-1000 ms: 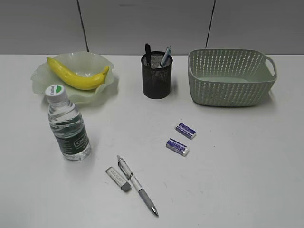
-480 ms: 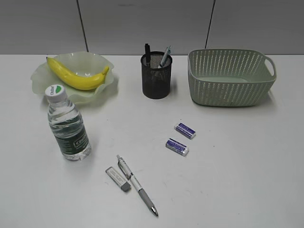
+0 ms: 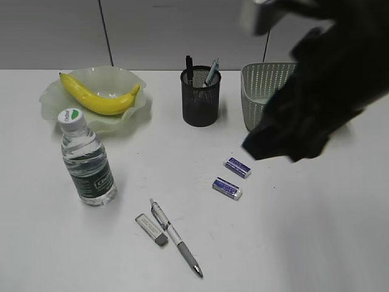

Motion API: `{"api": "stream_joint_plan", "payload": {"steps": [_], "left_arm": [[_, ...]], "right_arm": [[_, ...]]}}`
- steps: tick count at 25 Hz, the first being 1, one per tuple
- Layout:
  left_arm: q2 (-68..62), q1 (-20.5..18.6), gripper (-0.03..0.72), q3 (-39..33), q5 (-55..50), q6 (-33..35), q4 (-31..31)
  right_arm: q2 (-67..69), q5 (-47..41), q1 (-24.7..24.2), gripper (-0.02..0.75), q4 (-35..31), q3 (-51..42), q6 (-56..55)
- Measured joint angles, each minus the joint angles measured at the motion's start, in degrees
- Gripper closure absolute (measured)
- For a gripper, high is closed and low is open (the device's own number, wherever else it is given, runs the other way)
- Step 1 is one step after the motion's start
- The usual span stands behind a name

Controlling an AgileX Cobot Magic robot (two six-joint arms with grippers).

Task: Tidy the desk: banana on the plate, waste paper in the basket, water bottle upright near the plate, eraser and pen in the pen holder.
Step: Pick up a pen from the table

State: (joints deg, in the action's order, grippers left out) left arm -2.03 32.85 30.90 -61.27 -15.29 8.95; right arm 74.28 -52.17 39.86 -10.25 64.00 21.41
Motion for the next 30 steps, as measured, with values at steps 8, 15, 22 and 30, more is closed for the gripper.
{"api": "stream_joint_plan", "payload": {"steps": [8,15,22,30], "left_arm": [[0.0,0.0,0.437,0.0,0.0,0.0,0.0],[0.0,0.0,0.439,0.0,0.0,0.0,0.0],[0.0,0.0,0.440,0.0,0.0,0.0,0.0],[0.0,0.0,0.440,0.0,0.0,0.0,0.0]], "right_arm": [[24.4,-2.0,13.6,0.239,9.7,9.9,-21.0],[38.7,-1.1,13.8,0.241,9.6,14.3,-24.8],[45.5,0.4,13.8,0.241,8.1,15.0,-24.9],[50.0,2.7,13.8,0.245,6.1,15.3,-25.0]]}}
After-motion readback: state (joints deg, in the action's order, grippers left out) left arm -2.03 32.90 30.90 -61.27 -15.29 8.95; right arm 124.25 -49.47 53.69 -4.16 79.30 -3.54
